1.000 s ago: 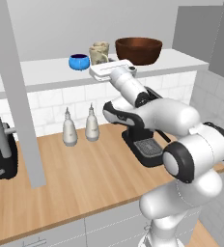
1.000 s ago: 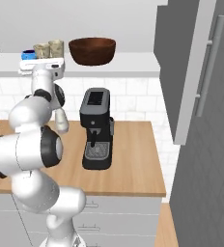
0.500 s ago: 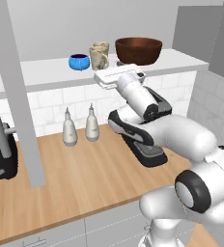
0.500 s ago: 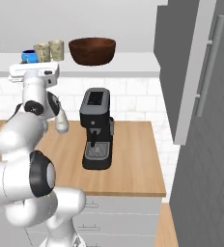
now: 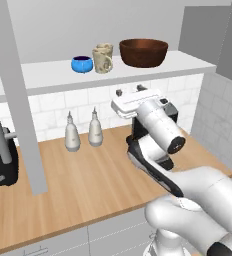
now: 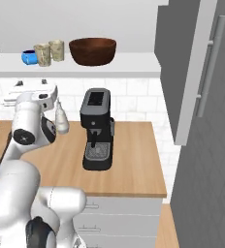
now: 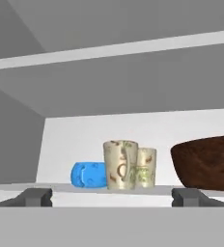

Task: Gather all objects into one cabinet and sort the glasses and bowls to opposite sides.

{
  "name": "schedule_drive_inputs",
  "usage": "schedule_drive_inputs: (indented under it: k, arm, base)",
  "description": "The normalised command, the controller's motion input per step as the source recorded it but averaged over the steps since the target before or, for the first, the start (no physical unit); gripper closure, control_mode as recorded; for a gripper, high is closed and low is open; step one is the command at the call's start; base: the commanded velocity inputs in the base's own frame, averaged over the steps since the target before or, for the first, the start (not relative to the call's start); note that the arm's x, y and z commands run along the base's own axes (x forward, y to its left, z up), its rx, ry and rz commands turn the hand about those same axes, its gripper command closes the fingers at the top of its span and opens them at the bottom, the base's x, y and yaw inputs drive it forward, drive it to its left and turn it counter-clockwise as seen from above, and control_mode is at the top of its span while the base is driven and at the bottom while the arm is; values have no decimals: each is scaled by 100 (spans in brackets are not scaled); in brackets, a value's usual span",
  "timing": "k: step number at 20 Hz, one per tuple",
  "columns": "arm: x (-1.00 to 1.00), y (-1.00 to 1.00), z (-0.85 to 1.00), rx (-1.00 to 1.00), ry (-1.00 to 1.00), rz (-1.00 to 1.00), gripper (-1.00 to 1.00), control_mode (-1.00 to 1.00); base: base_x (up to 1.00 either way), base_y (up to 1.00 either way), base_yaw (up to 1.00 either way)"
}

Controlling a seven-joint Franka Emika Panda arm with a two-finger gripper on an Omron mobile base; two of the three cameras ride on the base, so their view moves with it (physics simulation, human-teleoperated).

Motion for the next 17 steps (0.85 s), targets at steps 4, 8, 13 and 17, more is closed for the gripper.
schedule_drive_inputs:
  k: [4,8,13,17]
  arm:
    - [-100,-40,-91,-21,20,0,-100,-100]
    - [-83,-23,-77,-21,13,0,-100,-100]
    - [0,0,0,0,0,0,-100,-100]
    - [0,0,0,0,0,0,-100,-100]
  base:
    - [0,0,0]
    - [0,0,0]
    - [0,0,0]
    - [0,0,0]
